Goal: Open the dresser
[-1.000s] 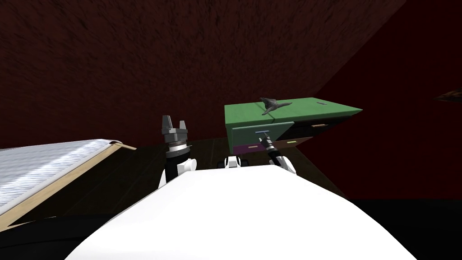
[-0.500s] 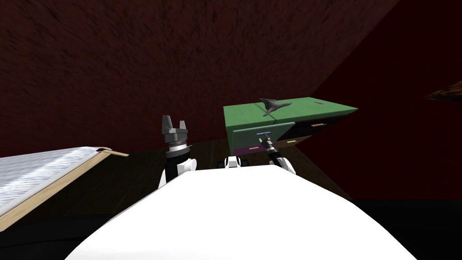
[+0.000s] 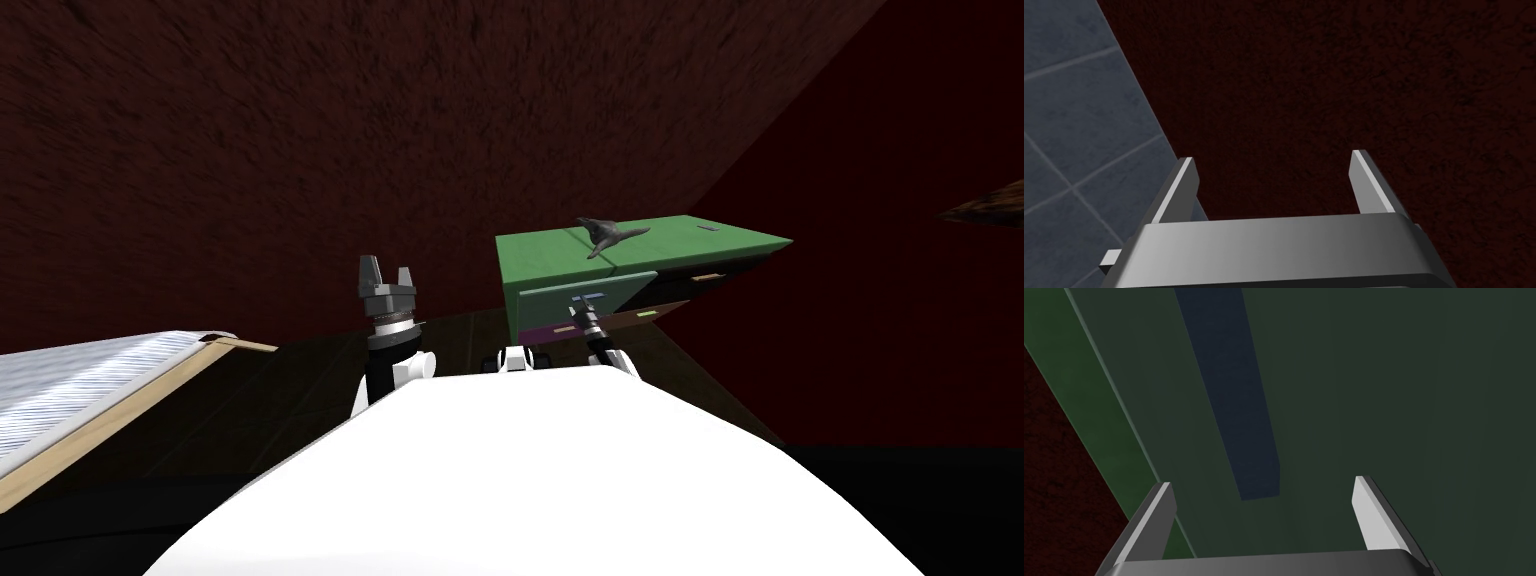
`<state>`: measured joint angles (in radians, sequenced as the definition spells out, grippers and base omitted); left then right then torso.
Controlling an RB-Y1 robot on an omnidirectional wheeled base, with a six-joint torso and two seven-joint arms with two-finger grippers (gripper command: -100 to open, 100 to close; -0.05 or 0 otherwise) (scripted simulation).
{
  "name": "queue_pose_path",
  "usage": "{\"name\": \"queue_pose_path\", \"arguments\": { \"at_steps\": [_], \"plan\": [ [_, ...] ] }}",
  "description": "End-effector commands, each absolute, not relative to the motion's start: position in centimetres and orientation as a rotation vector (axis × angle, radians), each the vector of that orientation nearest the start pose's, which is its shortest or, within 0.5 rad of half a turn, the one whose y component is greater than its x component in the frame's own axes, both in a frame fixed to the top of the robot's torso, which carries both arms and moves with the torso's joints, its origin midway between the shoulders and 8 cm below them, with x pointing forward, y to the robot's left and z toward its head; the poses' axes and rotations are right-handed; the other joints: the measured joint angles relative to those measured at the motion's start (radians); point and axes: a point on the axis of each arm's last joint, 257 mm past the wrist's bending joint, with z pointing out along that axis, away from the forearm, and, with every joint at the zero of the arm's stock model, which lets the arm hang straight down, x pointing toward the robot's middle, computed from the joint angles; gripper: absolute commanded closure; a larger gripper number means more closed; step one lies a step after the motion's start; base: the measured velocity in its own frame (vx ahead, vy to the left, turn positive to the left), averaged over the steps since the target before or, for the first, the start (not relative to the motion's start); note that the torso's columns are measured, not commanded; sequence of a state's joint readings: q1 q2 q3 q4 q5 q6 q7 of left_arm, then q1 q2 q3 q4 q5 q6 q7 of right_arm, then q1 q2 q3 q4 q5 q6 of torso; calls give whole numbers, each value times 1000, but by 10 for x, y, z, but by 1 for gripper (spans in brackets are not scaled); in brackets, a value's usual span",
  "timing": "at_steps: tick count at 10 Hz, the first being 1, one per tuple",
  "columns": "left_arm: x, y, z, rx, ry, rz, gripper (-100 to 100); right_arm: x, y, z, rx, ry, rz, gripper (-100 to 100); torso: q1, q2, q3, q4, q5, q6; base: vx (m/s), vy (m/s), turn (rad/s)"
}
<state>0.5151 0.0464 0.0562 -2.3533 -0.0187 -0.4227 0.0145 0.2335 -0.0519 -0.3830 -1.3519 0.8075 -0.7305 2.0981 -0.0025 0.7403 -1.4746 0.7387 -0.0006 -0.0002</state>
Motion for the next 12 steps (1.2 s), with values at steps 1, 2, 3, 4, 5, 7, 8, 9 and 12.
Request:
{"name": "queue_pose_path", "arguments": {
  "at_steps": [1,2,3,4,5,7,8,9,12],
  "plan": [
    [339,291,39,-625,665,-1239,0,440,-330,-301,-1063,1195,-1042,-100,0,-1,0,0,0,0,-33,-40,10],
    [339,291,39,-625,665,-1239,0,448,-326,-299,-1063,1196,-1043,-100,1,-2,-1,-1,0,0,-33,-40,13],
    [339,291,39,-625,665,-1239,0,444,-329,-300,-1063,1192,-1042,-100,2,-2,-2,-1,1,0,-15,-18,7],
    [339,291,39,-625,665,-1239,0,431,-333,-303,-1063,1195,-1041,100,4,-3,-2,-1,1,0,20,16,-17],
    [339,291,39,-625,665,-1239,0,423,-336,-304,-1063,1194,-1040,100,5,-4,-3,-1,1,0,34,40,-26],
    [339,291,39,-625,665,-1239,0,410,-341,-306,-1064,1193,-1038,100,4,-4,-2,-2,-1,-1,34,33,-18],
    [339,291,39,-625,665,-1239,0,414,-341,-304,-1063,1192,-1046,100,2,-4,-2,-3,-2,-2,7,6,-13],
    [339,291,39,-625,665,-1239,0,414,-346,-300,-1065,1189,-1041,100,2,-3,-2,-2,-1,-2,-93,-2,-2],
    [339,291,39,-625,665,-1239,0,416,-350,-296,-1068,1188,-1034,100,3,3,2,0,0,0,-169,7,-9]
  ]
}}
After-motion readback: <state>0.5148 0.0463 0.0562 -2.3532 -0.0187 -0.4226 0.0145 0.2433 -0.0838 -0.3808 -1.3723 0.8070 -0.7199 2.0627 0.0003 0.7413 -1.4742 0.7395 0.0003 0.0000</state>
